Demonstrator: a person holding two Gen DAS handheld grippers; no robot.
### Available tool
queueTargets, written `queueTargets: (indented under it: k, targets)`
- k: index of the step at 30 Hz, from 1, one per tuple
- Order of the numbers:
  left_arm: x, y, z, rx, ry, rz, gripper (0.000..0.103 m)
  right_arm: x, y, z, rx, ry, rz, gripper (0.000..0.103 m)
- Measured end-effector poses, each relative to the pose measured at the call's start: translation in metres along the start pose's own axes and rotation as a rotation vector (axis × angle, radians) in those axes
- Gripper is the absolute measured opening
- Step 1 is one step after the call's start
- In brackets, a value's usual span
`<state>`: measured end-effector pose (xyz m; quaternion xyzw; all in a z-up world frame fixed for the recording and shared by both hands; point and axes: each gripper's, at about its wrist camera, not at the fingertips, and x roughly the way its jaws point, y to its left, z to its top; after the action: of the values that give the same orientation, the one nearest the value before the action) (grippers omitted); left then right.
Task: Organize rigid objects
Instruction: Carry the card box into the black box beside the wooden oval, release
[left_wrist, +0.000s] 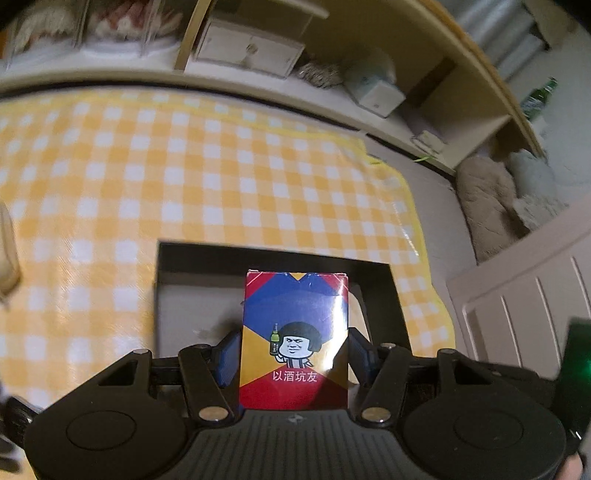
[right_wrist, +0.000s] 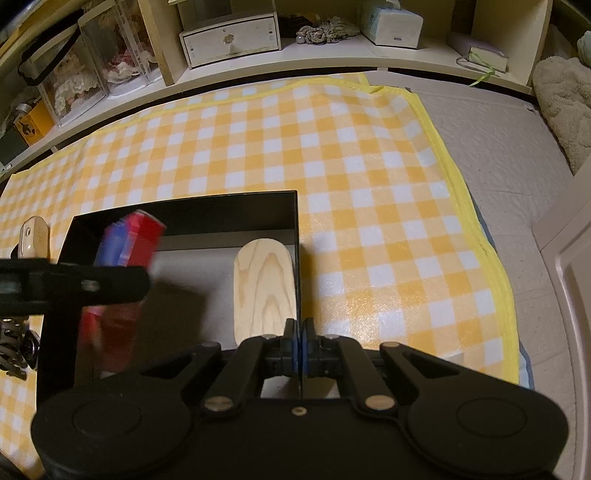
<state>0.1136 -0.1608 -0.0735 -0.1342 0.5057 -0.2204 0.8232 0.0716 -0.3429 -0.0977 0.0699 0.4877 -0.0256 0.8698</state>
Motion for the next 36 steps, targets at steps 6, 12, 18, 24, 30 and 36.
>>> queueTargets:
  k: [6,12,18,24,30,36]
  targets:
    - [0.027,-0.006,-0.001,-0.061,-0.008,0.023,0.06,0.001,0.001,0.001,0.004,0.001,0.008,0.003]
    - [0.043,-0.012,0.001,-0.083,-0.025,0.032,0.06,0.001,0.0,0.0,0.006,0.001,0.01,0.003]
    - [0.045,-0.013,0.002,-0.092,-0.025,0.062,0.069,0.001,0.001,0.0,0.007,0.002,0.011,0.004]
    - [0.04,-0.013,0.006,-0.076,-0.035,0.076,0.069,0.0,0.0,0.0,0.007,0.002,0.011,0.004]
    - [0.033,-0.016,0.005,-0.05,-0.031,0.086,0.068,0.0,0.0,0.0,0.006,0.001,0.012,0.004]
    - [0.02,-0.02,0.002,-0.015,-0.027,0.104,0.068,0.0,0.0,0.0,0.007,0.001,0.013,0.004]
